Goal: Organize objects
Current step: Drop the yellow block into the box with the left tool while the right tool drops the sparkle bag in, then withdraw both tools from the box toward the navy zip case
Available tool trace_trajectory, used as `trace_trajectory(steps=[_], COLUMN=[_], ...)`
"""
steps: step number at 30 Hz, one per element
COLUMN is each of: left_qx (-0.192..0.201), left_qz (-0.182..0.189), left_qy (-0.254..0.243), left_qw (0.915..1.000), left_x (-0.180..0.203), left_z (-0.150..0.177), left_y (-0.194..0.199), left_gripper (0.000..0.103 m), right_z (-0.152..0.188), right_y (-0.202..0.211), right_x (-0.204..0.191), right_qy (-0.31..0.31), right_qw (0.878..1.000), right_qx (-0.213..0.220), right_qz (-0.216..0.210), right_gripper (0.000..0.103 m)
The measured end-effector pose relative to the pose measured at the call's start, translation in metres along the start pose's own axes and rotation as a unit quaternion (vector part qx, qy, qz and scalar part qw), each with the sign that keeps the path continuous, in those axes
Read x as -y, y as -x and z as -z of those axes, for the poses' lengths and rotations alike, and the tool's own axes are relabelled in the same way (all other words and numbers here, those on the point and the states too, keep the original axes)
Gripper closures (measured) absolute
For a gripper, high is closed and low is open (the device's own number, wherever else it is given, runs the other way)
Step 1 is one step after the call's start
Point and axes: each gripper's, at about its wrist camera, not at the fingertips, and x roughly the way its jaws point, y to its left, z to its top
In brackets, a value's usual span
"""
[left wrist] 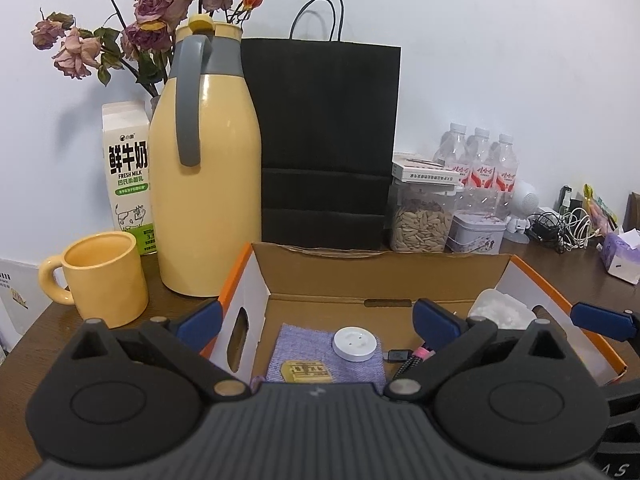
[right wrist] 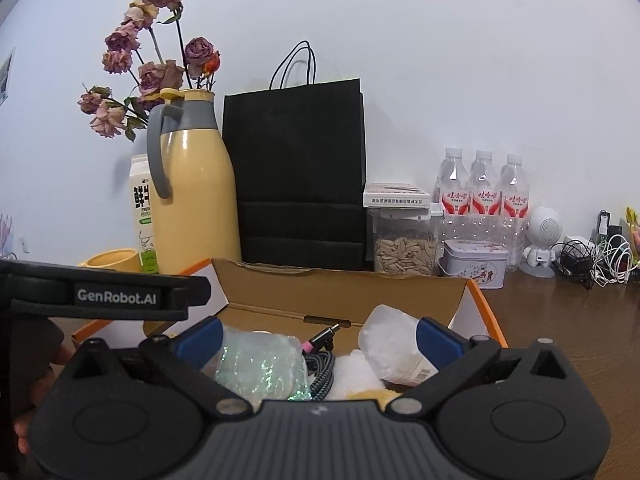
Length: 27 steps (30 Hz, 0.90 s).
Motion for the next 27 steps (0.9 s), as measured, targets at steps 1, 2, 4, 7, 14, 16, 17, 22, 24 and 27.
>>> trace_trajectory(steps=[1,2,4,7,14,16,17,22,24,27], left_qx=[0.002,0.004,0.009,0.017,0.024,0.023,0.023,0.014,0.01,-0.003], left_qz=[0.001,0.003,0.007,0.01,0.011,0.013,0.012,0.015,0.013,0.014], left_qy=[0.0,0.0,0.001,0.001,-0.001,-0.003,-0.002,-0.002,-0.004,-0.008], left_qw=[1.0,1.0,0.9999,0.9998,0.9996,0.9996,0.9997,0.9998,0.9998,0.9999], left_x=[0.0,0.001,0.001,0.002,0.0,-0.001,-0.001,-0.005,-0.007,-0.01], left_z=[0.0,-0.001,-0.002,-0.003,0.001,0.004,0.005,0.014,0.018,0.027], left_y=[0.002,0.004,0.009,0.018,0.042,0.05,0.053,0.071,0.077,0.083], left_gripper=[0.0,0.0,0.0,0.0,0.0,0.0,0.0,0.0,0.0,0.0], right_z=[0.0,0.0,0.0,0.002,0.005,0.006,0.007,0.014,0.018,0.026], right_y=[0.001,0.003,0.007,0.013,0.032,0.04,0.045,0.065,0.073,0.084], right_x=[0.0,-0.001,-0.001,-0.001,0.001,0.001,0.001,0.003,0.005,0.009], right_qy=[0.001,0.002,0.004,0.009,0.014,0.014,0.015,0.016,0.017,0.017], right_qw=[1.0,1.0,1.0,1.0,1.0,1.0,0.999,1.0,1.0,1.0], right_qx=[0.002,0.004,0.009,0.016,0.023,0.026,0.026,0.018,0.012,0.0], right_qz=[0.0,0.0,0.0,0.0,0.009,0.01,0.01,0.01,0.011,0.012], right_gripper=[0.0,0.0,0.0,0.0,0.0,0.0,0.0,0.0,0.0,0.0])
